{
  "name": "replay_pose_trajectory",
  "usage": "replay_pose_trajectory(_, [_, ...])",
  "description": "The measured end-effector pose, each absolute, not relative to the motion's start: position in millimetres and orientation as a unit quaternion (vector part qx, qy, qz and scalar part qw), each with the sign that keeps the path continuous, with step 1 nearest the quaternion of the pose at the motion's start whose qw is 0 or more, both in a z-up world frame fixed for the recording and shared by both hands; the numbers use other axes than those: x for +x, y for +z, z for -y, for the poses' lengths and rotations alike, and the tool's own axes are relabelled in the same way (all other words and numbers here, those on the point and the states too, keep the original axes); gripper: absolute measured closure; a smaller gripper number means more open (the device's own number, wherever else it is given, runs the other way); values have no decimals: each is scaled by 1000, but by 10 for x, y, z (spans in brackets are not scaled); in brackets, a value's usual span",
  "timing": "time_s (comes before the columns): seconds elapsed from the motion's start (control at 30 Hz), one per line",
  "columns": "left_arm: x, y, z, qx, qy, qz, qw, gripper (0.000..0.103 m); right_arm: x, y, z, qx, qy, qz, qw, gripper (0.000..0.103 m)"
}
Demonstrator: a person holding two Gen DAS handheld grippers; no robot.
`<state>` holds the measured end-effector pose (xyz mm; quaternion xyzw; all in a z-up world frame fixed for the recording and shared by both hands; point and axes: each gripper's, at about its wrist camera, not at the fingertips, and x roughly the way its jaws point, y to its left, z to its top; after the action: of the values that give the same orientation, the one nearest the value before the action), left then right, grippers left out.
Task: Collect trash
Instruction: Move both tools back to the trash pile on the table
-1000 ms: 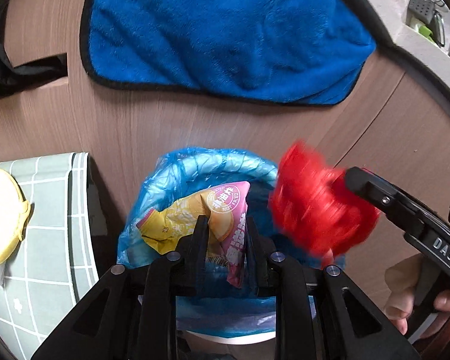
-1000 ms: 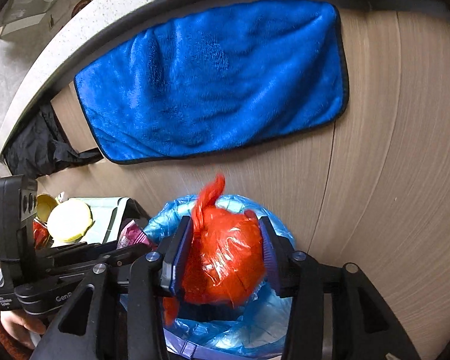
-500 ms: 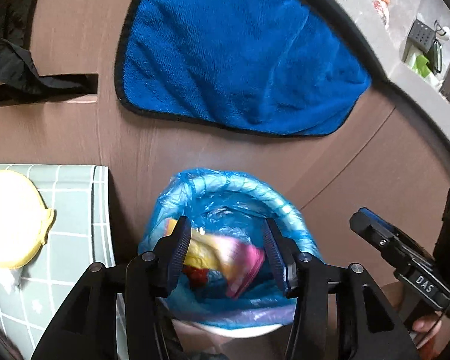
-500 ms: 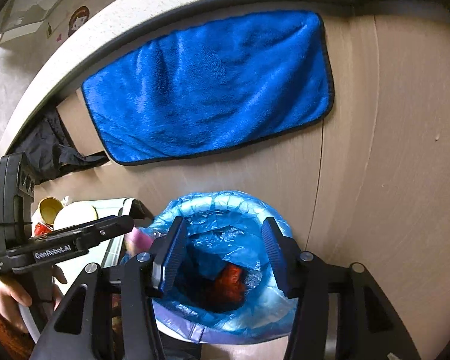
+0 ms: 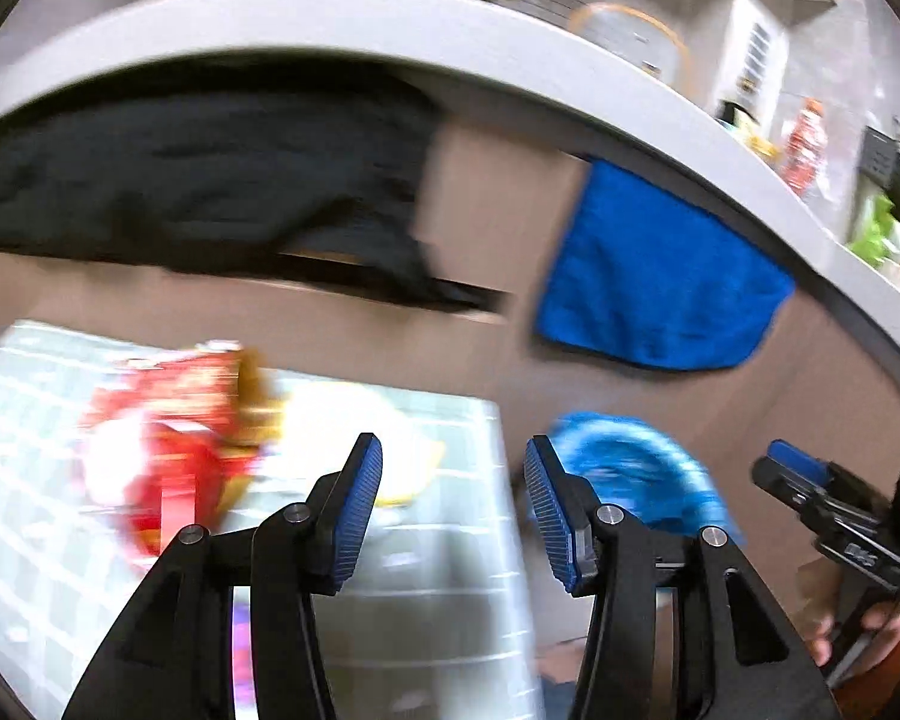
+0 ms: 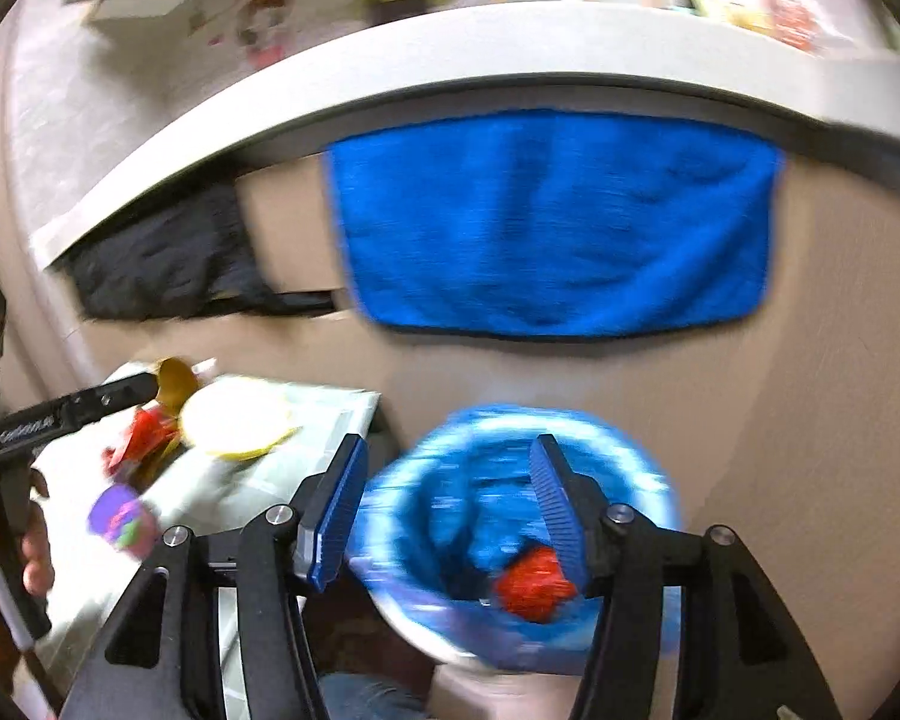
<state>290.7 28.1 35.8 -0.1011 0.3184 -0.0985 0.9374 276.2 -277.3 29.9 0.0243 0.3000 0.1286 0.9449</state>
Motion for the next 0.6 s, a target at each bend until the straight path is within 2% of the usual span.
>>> replay_pose_trajectory(0.07, [2751,386,-640,-98,-60,-312,943,53,2771,299,2501,12,184,-307,934,39])
replay_pose_trajectory(0.27, [2381,308,-1464,-124,19,-317,940,53,2720,202,1617,-59,295,-320,898,39])
replay_pose_trajectory(0.6, [1874,-4,-2085,-154,57,-337,927,53,2674,-252,254,-174,426,-388,798,39])
